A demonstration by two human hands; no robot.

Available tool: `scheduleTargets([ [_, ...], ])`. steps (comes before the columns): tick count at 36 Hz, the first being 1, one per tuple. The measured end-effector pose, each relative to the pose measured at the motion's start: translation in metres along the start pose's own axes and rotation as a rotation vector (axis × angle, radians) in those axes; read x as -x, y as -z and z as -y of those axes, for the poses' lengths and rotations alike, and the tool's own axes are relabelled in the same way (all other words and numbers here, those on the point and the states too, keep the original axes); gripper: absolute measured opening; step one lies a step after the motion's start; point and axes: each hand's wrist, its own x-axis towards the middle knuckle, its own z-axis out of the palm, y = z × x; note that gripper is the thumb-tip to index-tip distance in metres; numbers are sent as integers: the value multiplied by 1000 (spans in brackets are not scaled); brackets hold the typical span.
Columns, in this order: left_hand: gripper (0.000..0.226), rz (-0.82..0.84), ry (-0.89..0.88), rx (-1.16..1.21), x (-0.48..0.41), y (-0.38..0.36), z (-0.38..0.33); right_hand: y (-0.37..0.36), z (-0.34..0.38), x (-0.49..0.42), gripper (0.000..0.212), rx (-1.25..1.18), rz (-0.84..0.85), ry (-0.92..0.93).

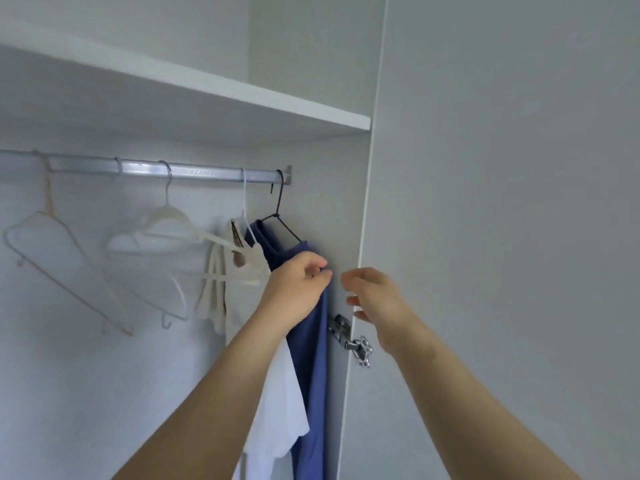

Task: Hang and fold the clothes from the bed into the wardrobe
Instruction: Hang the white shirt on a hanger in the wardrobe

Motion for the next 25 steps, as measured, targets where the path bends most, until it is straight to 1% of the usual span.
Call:
scheduleTargets([
  [5, 11, 81, 69, 128, 62, -39, 1, 34, -34, 54, 14, 9, -30, -126],
  [9, 11, 154, 166, 195, 105, -66, 2, 55, -64, 93, 5, -35, -53, -231],
  [14, 11, 267, 273, 208, 152, -99, 8, 71, -99, 142, 11, -86, -119, -348],
  [18, 16, 410, 355, 186, 186, -124, 22, 73, -131, 179, 13, -133, -171, -454],
  [25, 14, 654, 395, 98, 238, -153, 55, 74, -185, 243, 13, -208, -336, -658],
])
